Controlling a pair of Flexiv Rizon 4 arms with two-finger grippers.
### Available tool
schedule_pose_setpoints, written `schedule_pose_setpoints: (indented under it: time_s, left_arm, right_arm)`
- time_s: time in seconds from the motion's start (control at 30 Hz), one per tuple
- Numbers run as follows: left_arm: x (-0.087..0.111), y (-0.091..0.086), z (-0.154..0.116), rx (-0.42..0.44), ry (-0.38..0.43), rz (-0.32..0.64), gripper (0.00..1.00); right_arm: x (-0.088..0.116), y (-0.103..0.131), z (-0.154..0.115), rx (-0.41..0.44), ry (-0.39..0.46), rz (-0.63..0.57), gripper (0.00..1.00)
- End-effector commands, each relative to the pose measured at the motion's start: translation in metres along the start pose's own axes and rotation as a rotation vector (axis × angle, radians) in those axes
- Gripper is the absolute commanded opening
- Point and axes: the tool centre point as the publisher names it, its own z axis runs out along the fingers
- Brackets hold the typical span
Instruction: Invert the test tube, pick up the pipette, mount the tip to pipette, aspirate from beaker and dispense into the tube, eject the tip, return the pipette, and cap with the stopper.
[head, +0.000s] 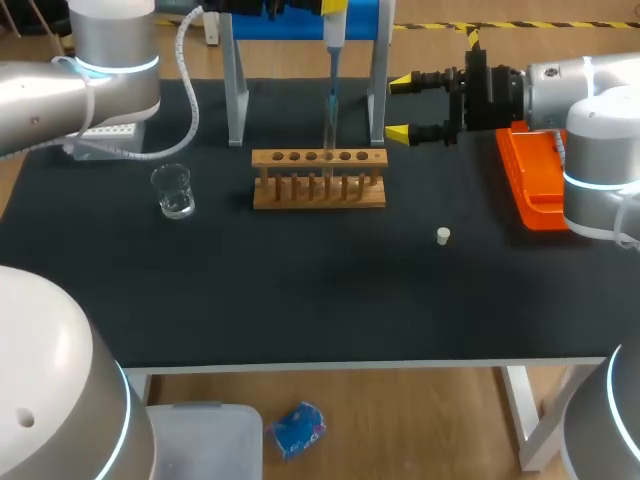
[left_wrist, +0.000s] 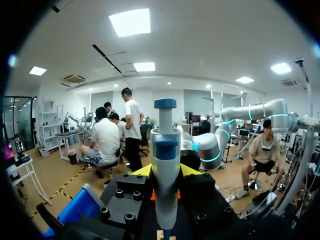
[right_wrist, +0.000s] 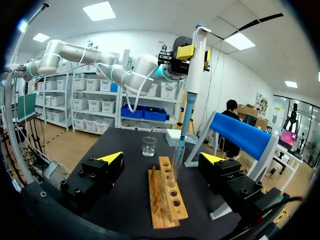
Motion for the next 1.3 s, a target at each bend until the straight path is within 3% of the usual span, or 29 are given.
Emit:
schedule_pose_setpoints:
  time_s: [0.03,1.3]
  left_arm:
    - [-0.0017,0.0032,0.0024,0.005,0.007,0.002,0.0]
    - [0.004,0.0104,0.0008,0.016,-0.01,-0.004,0.0]
  right_arm:
    - [0.0008,0.0,-0.0001,0.001,-0.002,-0.001,1.0]
    - [0.0008,0.0,-0.0001,0.001,-0.002,-0.001,1.0]
